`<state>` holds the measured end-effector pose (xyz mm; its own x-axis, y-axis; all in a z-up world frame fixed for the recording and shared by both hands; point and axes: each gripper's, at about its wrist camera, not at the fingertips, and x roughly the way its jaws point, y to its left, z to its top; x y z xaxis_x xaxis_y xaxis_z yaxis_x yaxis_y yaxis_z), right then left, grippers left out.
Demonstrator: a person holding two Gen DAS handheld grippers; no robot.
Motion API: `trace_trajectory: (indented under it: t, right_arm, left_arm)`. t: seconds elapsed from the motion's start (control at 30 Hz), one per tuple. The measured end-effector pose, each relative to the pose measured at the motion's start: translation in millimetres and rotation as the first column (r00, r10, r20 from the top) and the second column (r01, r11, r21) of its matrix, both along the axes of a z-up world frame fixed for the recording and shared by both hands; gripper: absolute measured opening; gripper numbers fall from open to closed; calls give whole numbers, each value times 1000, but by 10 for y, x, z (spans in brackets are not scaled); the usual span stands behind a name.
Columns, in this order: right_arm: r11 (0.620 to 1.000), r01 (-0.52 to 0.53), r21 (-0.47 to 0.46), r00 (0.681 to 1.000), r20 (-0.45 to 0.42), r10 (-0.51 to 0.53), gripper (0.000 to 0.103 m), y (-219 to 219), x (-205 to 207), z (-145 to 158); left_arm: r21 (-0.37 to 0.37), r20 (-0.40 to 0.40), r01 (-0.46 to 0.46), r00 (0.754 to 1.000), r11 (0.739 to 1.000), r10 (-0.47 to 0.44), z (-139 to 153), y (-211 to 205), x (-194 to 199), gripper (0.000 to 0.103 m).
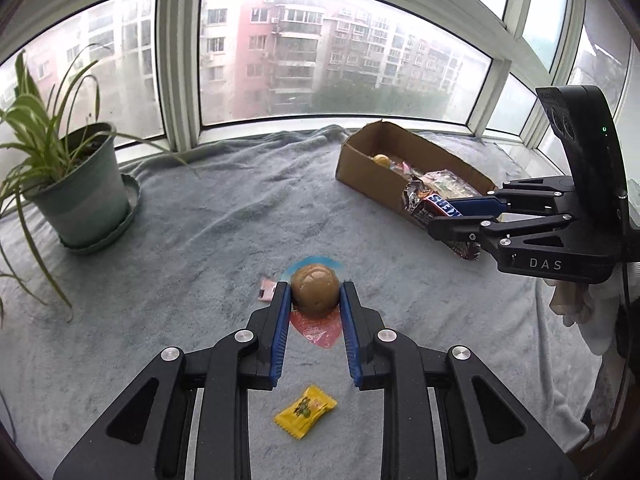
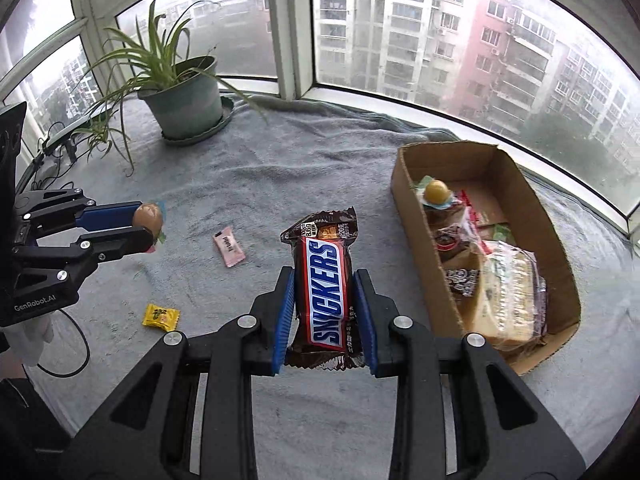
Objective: Organize snacks
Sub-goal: 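Carry both snacks over the box and open both tools to drop them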
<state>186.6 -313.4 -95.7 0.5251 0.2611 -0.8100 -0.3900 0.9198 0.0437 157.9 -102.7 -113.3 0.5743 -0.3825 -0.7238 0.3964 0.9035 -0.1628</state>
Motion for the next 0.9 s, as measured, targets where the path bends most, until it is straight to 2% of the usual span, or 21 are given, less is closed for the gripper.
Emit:
trace_trajectory:
  t: [0.3, 0.6, 0.9]
  right_arm:
    - [993, 115, -12, 993, 20, -114, 30, -599, 118, 48]
    - [972, 234, -35, 972, 33, -233, 30, -1205, 277, 55]
    - [950, 307, -58, 952, 10, -307, 30, -1561, 469, -130]
  left_arm:
    - [1, 33, 61, 998, 998, -61, 119, -371, 331, 23]
    - [-8, 56, 103, 993, 995, -103, 213, -737, 706, 23]
    - [-23, 55, 137, 989, 990, -135, 231, -1076, 1022, 23]
